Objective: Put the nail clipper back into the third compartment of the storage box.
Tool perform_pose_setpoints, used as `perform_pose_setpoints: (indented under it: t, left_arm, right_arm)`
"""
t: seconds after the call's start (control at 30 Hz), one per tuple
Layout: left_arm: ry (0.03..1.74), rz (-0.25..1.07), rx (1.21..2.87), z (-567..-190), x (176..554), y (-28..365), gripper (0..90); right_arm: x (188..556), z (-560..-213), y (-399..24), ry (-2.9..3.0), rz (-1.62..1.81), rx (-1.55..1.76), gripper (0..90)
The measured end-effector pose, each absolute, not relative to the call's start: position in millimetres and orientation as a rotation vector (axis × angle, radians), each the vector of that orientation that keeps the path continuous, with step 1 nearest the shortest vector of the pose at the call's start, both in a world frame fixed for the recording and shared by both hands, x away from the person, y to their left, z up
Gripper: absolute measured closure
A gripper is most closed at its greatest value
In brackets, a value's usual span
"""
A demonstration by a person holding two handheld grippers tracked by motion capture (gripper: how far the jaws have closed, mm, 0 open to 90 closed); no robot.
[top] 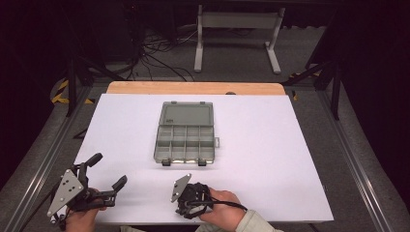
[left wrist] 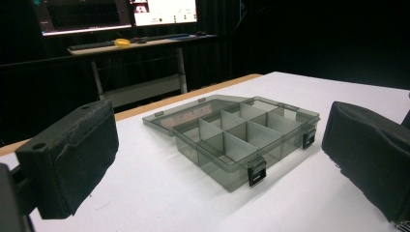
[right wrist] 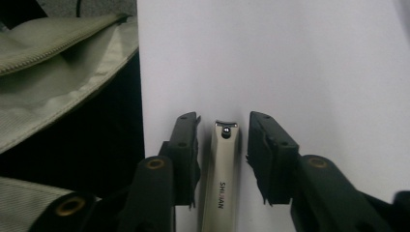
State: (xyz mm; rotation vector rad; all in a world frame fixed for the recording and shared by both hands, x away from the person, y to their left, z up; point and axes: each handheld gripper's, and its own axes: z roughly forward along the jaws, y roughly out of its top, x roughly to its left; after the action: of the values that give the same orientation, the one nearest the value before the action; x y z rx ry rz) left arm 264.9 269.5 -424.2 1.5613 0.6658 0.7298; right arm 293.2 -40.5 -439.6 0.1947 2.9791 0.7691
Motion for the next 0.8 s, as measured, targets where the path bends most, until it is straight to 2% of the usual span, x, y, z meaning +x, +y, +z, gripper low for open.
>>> perform_pose_setpoints:
  t: [0.23,0.8]
  left_arm:
    - [0.665,0.727,1.564,-424.4,265.3,269.3,0.5]
    - [0.667,0.732,1.560,-424.2,264.9,269.4,0.5]
  right_arm:
    - [292.2,-439.5,-40.5,2.976,0.764,0.176,77.1]
    - [295.0,-435.7,-43.2,2.989,0.805,0.201,78.5]
